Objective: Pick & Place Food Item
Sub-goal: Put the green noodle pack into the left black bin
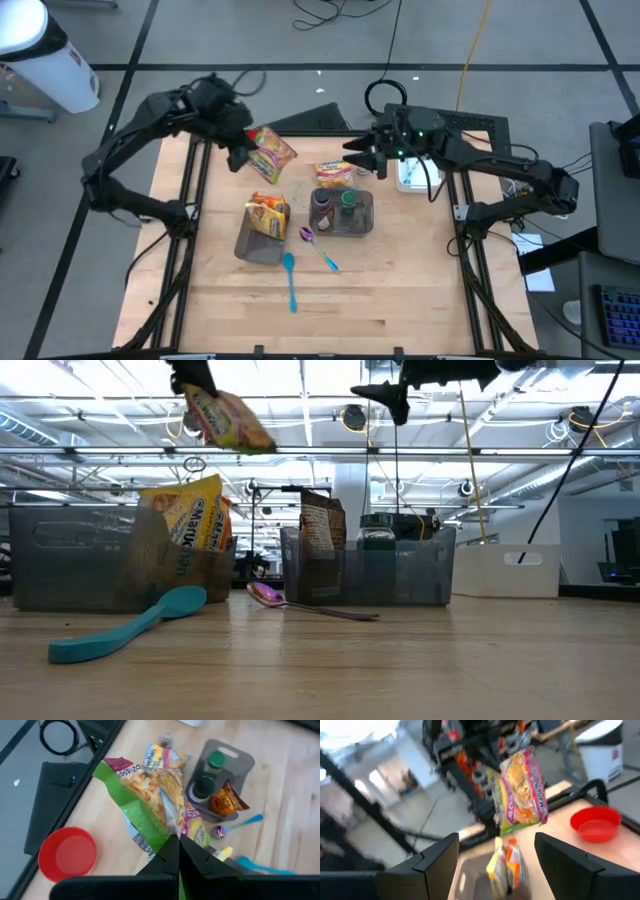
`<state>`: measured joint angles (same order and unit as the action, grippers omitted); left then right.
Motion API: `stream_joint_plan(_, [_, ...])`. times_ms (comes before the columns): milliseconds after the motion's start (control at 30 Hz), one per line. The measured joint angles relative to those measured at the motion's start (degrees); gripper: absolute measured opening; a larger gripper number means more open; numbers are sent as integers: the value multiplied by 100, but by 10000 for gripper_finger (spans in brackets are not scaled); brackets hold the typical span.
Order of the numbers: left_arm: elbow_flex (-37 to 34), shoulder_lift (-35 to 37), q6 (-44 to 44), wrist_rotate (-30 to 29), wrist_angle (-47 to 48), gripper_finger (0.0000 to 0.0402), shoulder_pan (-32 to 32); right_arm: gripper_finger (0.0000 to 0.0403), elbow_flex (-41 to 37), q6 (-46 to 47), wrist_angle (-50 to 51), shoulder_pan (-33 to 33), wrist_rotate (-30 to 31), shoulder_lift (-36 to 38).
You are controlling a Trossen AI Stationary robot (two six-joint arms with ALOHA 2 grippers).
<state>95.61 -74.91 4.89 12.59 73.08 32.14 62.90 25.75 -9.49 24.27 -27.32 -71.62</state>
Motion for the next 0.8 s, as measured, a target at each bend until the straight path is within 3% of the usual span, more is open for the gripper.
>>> stream_joint_plan(200, [915, -743, 146, -370, 373, 1, -805, 253, 720, -403, 434, 0, -570, -319])
stream_joint_plan(600, [2541, -1847, 380, -1078, 907, 1, -1865, 253, 744, -25, 326, -84, -738, -910])
stream_joint_plan(800, [3047, -2230, 531, -1352, 1014, 0, -2070, 253, 744, 368, -421, -269, -738, -1311])
